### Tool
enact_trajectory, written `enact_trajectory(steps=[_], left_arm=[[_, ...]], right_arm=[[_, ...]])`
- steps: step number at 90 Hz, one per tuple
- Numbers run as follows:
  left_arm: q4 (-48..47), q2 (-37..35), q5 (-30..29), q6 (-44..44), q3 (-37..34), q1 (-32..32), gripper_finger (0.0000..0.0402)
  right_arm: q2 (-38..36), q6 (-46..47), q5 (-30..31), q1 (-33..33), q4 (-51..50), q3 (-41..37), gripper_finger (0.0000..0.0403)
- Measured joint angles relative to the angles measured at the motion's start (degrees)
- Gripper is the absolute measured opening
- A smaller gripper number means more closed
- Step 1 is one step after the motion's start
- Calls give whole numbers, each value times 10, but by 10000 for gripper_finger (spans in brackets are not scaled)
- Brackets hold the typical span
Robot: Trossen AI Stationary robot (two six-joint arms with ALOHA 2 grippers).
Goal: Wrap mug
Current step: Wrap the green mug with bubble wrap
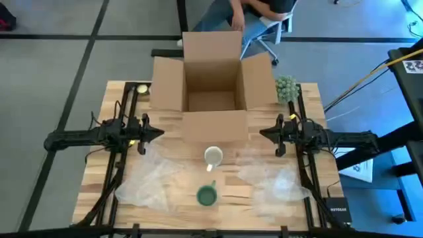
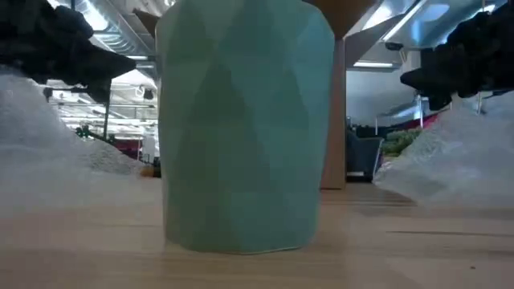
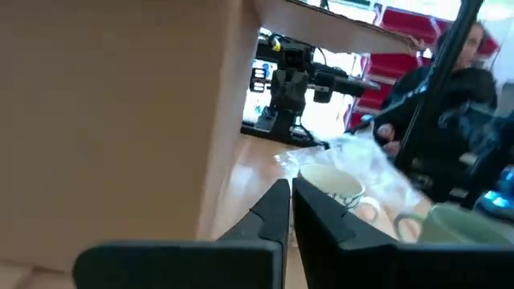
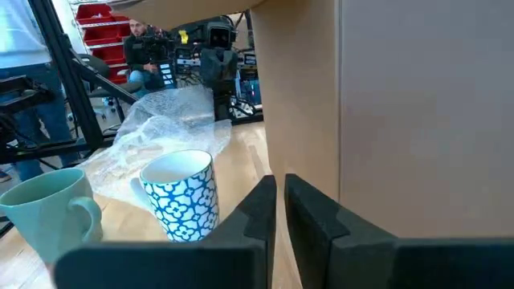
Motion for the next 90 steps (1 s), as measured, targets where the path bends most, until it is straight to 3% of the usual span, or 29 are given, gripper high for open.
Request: enact_trajectory(steps=[14, 24, 39, 62, 73, 90], left_arm=[[15, 2, 4, 14, 13, 1, 0], [-23, 26, -9, 18, 81, -2, 0], [-212, 148, -51, 44, 236, -11, 0], [-558, 364, -53, -80, 460, -36, 0], [-649, 418, -46, -106, 498, -46, 0], [-664, 450, -2, -154, 502, -45, 5]], right_arm=[[0, 0, 0, 0, 0, 0, 14], [0, 0, 0, 0, 0, 0, 14], [0, 0, 0, 0, 0, 0, 14], [0, 0, 0, 0, 0, 0, 14], [0, 0, 0, 0, 0, 0, 14], [0, 0, 0, 0, 0, 0, 14]])
